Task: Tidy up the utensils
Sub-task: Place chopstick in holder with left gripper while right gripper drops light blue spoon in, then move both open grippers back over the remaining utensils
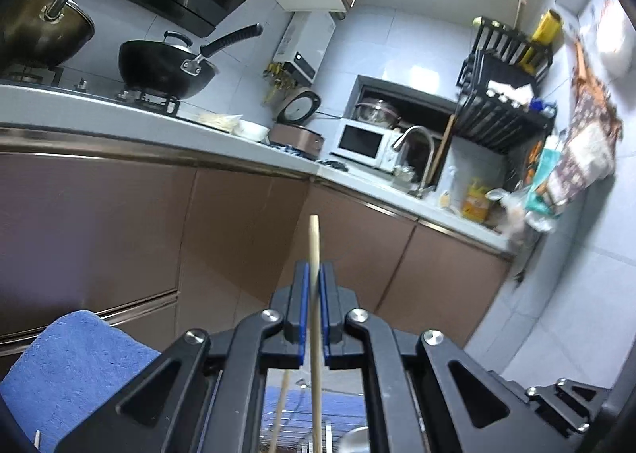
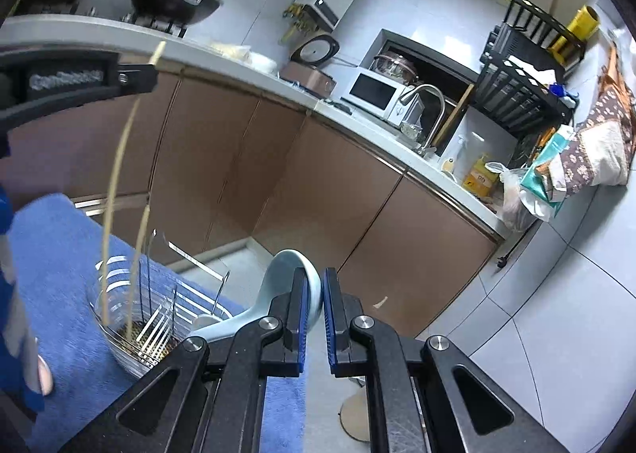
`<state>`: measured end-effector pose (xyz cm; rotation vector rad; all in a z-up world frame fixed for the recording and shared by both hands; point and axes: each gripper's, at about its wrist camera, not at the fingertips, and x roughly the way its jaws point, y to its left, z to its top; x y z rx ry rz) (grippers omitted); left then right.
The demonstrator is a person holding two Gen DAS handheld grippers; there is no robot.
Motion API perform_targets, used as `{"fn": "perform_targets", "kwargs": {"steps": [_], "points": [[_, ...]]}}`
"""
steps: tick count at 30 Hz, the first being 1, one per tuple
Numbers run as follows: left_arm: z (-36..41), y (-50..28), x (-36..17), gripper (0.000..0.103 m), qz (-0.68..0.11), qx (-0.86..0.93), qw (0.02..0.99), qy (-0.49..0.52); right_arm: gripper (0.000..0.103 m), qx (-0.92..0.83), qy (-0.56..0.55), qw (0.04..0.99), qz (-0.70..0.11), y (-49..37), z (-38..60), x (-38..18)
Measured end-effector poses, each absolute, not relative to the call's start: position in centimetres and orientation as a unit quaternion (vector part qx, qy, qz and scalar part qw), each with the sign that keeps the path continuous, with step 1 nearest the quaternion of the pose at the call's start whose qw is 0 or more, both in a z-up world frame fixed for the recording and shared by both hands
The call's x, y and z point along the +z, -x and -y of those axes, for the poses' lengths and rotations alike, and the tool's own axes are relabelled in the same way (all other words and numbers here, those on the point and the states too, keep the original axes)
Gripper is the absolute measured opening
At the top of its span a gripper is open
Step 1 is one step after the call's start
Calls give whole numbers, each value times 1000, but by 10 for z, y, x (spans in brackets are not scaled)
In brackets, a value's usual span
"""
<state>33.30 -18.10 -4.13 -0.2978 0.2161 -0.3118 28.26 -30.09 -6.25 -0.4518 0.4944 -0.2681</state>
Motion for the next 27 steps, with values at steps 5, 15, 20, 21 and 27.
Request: {"fn": "perform_targets", "kwargs": {"steps": [5,15,20,21,27], "points": [[192,-338,-75,6,-113,-139,977,115,8,-120,216,935,-254,-292,296,-92],[165,-324,-75,18,-116,-131,977,124,28,-91,157,947,-266,-287,302,-100],[145,-303,-51,26,-100,-127,980,114,32,-85,139,950,-267,-278,300,-92],[140,-298,-47,27,-98,-126,981,114,32,-83,136,950,-268,-277,299,-90],[118,-272,-28,28,-98,-122,982,103,35,-66,109,946,-299,-275,296,-93]]}}
